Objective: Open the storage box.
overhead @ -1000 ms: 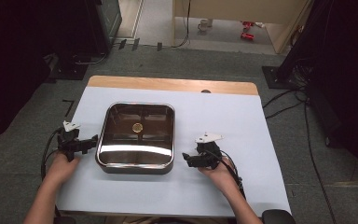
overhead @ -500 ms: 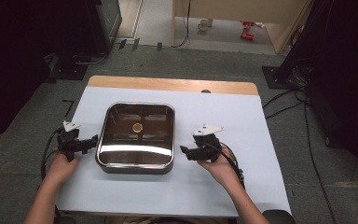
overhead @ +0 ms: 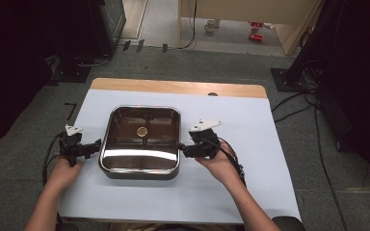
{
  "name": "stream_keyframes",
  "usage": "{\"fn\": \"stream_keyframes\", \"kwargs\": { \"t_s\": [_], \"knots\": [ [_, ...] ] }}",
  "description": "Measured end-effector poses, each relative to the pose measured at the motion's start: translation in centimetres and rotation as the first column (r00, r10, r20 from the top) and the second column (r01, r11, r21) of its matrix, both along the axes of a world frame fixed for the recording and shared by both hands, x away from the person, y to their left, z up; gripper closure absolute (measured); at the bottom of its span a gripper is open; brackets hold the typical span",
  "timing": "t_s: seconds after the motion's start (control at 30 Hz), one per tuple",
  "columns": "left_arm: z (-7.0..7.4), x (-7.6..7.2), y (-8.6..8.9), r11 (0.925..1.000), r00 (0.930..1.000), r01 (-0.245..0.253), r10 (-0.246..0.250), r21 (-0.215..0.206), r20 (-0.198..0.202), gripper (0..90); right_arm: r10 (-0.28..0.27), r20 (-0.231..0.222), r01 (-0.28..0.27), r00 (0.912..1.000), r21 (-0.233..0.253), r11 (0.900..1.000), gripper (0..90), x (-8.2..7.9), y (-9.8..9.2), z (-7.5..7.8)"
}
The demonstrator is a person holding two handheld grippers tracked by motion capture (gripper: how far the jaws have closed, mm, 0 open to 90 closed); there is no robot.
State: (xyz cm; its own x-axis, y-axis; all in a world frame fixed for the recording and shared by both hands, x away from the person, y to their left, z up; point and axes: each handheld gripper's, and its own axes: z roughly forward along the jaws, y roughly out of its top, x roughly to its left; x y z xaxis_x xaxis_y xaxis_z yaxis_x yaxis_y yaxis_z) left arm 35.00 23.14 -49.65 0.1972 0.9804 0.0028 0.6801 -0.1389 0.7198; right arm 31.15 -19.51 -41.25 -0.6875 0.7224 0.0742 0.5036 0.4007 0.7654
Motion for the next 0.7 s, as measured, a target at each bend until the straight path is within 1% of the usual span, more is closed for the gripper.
{"fn": "stream_keyframes", "kwargs": {
  "t_s": [0.13,0.27,0.3,0.43,0.6,0.7],
  "knots": [
    [0.0,0.0,0.0,1.0,1.0,0.0,0.0,0.0,0.0,12.0,0.021,0.007,-0.021,0.9998,-0.002,1.0,36.6,0.6,1.1,0.3],
    [0.0,0.0,0.0,1.0,1.0,0.0,0.0,-0.001,0.0,12.0,0.034,0.004,-0.034,0.9994,0.007,0.999,37.4,1.2,2.0,0.4],
    [0.0,0.0,0.0,1.0,1.0,0.0,0.0,0.0,0.0,12.0,0.04,0.01,-0.04,0.9992,0.008,0.999,37.9,1.4,2.3,0.4],
    [0.0,0.0,0.0,1.0,1.0,0.0,0.0,-0.001,0.0,12.0,0.053,0.007,-0.053,0.9986,0.015,0.998,38.4,1.9,3.3,0.5],
    [0.0,0.0,0.0,1.0,1.0,0.0,0.0,-0.001,-0.001,12.0,0.069,0.015,-0.07,0.9975,0.026,0.997,39.8,2.4,4.5,0.6],
    [0.0,0.0,0.0,1.0,1.0,-0.001,0.001,-0.002,0.0,12.0,0.08,0.02,-0.08,0.9966,0.024,0.997,40.5,2.8,5.3,0.6]
  ]
}}
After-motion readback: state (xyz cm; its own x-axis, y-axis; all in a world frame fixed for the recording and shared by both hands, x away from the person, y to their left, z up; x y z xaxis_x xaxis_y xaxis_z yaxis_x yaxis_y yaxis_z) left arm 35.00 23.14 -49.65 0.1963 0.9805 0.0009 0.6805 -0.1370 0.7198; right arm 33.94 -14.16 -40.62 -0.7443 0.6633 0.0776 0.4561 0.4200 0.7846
